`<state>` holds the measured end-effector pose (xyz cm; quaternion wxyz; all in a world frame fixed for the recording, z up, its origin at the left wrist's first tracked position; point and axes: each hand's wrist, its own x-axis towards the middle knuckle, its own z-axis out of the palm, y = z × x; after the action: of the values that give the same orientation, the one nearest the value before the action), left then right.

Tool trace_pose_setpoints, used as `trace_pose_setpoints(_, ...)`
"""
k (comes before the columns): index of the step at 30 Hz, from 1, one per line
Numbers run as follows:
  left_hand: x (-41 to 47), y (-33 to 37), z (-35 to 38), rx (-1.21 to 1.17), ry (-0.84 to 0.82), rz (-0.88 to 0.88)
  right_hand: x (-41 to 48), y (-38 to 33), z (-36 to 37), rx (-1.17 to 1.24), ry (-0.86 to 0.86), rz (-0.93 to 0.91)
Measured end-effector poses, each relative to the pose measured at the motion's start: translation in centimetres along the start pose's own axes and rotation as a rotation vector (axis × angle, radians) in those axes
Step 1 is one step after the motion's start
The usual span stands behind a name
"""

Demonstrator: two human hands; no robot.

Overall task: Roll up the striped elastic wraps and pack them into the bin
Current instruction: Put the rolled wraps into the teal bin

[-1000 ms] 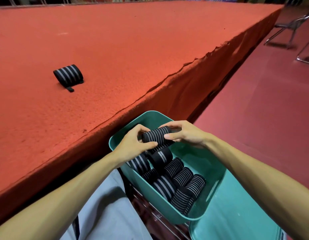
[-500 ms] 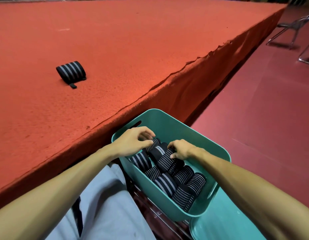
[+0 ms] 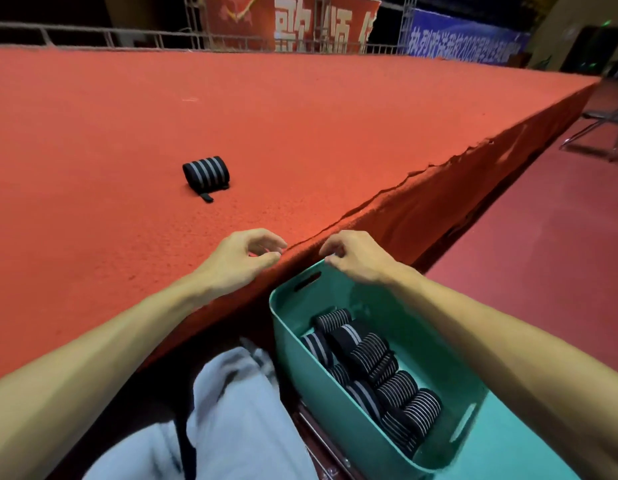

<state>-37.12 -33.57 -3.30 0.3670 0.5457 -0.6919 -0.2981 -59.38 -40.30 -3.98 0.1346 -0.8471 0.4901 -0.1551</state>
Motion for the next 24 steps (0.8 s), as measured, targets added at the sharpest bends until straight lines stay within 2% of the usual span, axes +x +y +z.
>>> trace_pose_setpoints(5, 0.6, -2.1, -5.4, -0.039, 0.144, -0.078, 5.9, -5.0, -0.2, -0.03, 0.014, -0.199)
trace_pose_setpoints(10, 2.6, -6.3, -9.1, -0.107, 0.331, -0.152, 12.6, -7.5, 1.3, -0.018, 0.002, -0.261)
trace_pose_setpoints(18, 8.1, -13.8, -11.3, -0.053, 0.492, -0.293, 21.9, -6.8, 6.1, 0.239, 0.08, -0.095)
trace_pose_setpoints(24, 13.9, -15.5, -11.5, -0.052, 0.603, -0.295, 26.1, -5.9, 9.7, 0.38, 0.212, 0.062)
